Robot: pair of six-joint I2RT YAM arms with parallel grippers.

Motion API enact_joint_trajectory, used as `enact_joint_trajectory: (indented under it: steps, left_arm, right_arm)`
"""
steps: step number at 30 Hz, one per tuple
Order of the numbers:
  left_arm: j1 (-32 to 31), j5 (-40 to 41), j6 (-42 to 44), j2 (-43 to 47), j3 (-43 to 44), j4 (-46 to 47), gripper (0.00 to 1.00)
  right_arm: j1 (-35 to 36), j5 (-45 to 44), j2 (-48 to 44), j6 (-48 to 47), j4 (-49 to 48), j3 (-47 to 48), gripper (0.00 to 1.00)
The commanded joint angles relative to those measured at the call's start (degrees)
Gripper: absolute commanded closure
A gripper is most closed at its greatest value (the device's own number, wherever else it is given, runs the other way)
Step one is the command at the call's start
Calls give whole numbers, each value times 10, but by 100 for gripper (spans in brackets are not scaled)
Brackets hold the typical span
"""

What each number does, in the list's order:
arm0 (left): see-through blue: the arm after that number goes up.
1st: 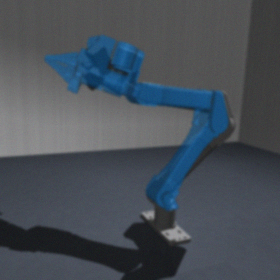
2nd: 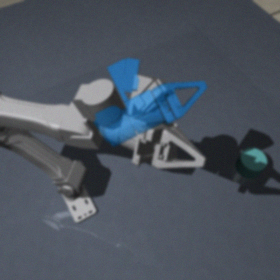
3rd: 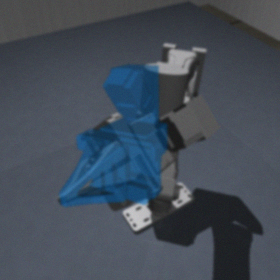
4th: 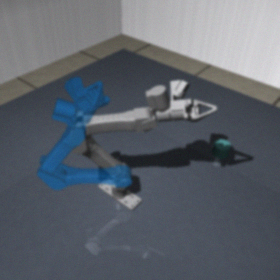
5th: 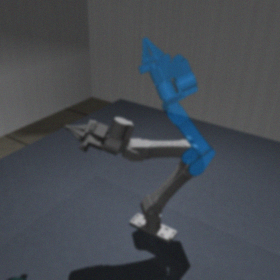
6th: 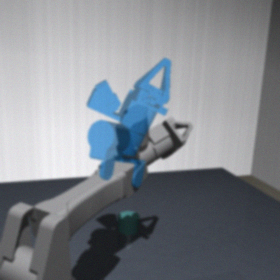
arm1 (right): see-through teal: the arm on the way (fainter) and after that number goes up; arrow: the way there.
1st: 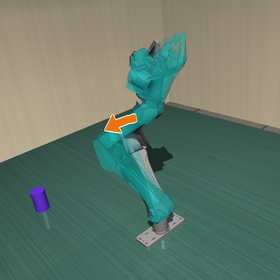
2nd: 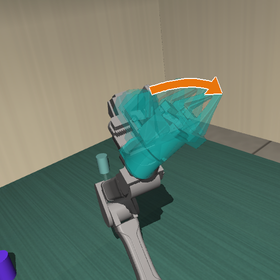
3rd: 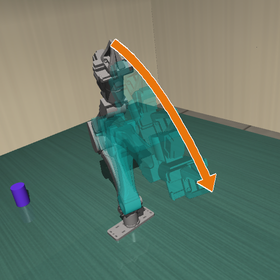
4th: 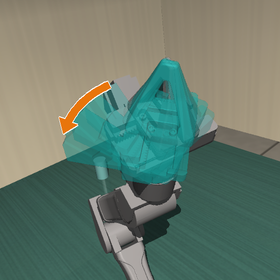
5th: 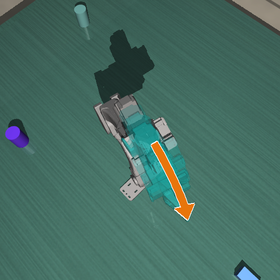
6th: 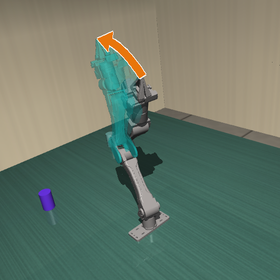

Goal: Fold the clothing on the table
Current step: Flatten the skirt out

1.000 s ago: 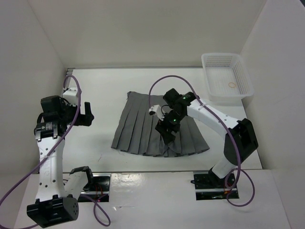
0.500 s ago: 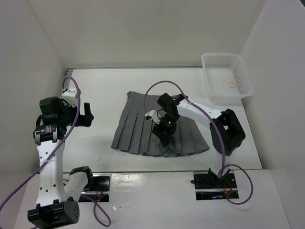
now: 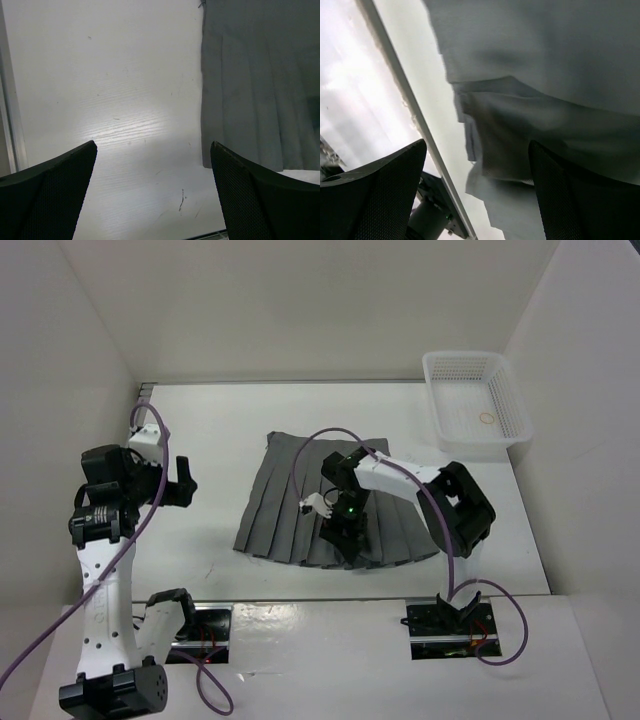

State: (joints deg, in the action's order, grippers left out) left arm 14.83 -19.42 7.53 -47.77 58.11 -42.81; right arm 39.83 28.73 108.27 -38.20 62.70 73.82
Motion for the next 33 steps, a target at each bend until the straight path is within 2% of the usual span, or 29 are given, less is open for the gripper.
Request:
enact_joint_trajectory:
  steps: [1, 20, 24, 27, 31, 33]
  left_arm:
    - [3, -15, 10, 13, 1, 14, 0]
    - [3, -15, 10, 18, 1, 19, 0]
    - [3, -15, 10, 18, 1, 19, 0]
    - [3, -15, 10, 18, 1, 19, 0]
    - [3, -15, 10, 12, 1, 19, 0]
    - [3, -15, 10, -1, 1, 19, 0]
  right_arm:
    - [18, 20, 5, -30, 38, -5, 14]
    - [69, 35, 15, -60, 117, -23, 14]
    - [81, 35, -23, -40, 117, -11, 14]
    - [81, 40, -76, -3, 109, 38, 15]
    - [32, -5, -114, 79, 48, 82, 15]
    - [-21, -44, -129, 122, 0, 77, 15]
